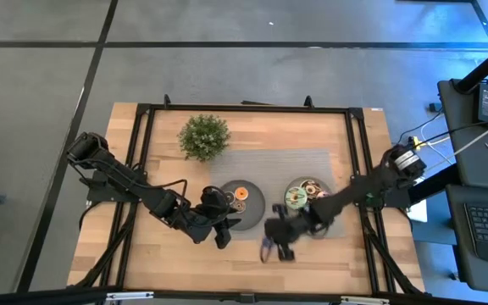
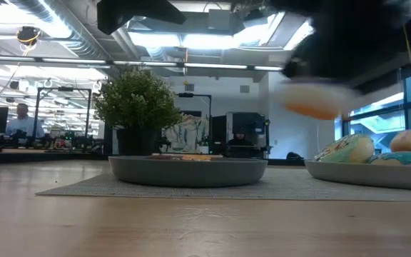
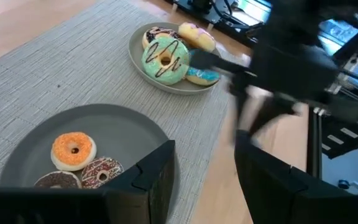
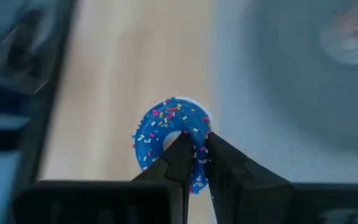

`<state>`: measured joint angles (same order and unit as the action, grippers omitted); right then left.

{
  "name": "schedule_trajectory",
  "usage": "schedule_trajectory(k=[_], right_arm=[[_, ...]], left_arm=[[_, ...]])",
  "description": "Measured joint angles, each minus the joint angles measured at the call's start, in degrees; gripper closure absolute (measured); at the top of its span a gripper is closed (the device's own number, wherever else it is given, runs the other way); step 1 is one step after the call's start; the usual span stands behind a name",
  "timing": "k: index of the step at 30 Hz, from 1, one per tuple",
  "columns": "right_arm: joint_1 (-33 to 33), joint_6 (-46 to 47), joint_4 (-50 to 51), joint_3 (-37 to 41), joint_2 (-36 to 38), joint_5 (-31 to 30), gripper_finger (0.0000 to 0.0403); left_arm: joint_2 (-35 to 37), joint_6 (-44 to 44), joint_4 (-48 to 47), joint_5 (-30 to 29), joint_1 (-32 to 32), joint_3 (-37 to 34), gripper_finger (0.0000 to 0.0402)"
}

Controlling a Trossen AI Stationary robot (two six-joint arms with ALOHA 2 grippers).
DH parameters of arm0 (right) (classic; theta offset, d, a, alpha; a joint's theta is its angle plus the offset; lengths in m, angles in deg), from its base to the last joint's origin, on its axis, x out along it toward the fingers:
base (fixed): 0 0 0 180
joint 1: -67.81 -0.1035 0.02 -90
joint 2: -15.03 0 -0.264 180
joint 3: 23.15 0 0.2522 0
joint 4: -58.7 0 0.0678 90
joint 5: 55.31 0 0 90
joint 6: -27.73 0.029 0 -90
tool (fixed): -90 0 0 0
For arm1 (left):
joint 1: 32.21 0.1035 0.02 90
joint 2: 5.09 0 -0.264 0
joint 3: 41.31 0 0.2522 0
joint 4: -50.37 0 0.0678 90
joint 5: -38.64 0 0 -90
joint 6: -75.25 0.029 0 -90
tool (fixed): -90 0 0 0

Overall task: Pick & Place donuts
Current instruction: Put the small blue donut on the dark gray plate

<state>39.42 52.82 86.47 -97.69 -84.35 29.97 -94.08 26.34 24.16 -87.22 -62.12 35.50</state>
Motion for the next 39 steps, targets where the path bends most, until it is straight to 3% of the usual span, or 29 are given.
schedule_trajectory(k=[4,13,18,25,31,39], right_arm=[[7.4,-1.44,0.14,-0.02,0.46,-2.29,0.0357],[19.38,0.16,-0.63,0.02,-0.32,0.01,0.0357],[20.68,1.39,-1.89,0.02,-1.33,0.3,0.0357],[20.68,1.23,-3.86,0.02,-4.6,0.32,0.0357],[20.68,3.1,-3.49,0.02,-5.52,-0.52,0.0357],[20.66,3.2,-5.15,0.03,-7.47,-0.6,0.0357]], left_arm=[[0.0,0.02,0.24,-0.02,0.0,0.0,0.024],[0.0,0.17,1.58,1.92,0.0,0.0,0.024],[0.0,0.19,1.78,6.98,0.0,0.0,0.024],[0.0,0.1,2.04,19.83,-0.41,0.0,0.024],[0.0,-5.46,2.29,26.35,-1.65,0.0,0.024],[-0.02,-7.59,2.82,27.37,-3.39,-0.04,0.024]])
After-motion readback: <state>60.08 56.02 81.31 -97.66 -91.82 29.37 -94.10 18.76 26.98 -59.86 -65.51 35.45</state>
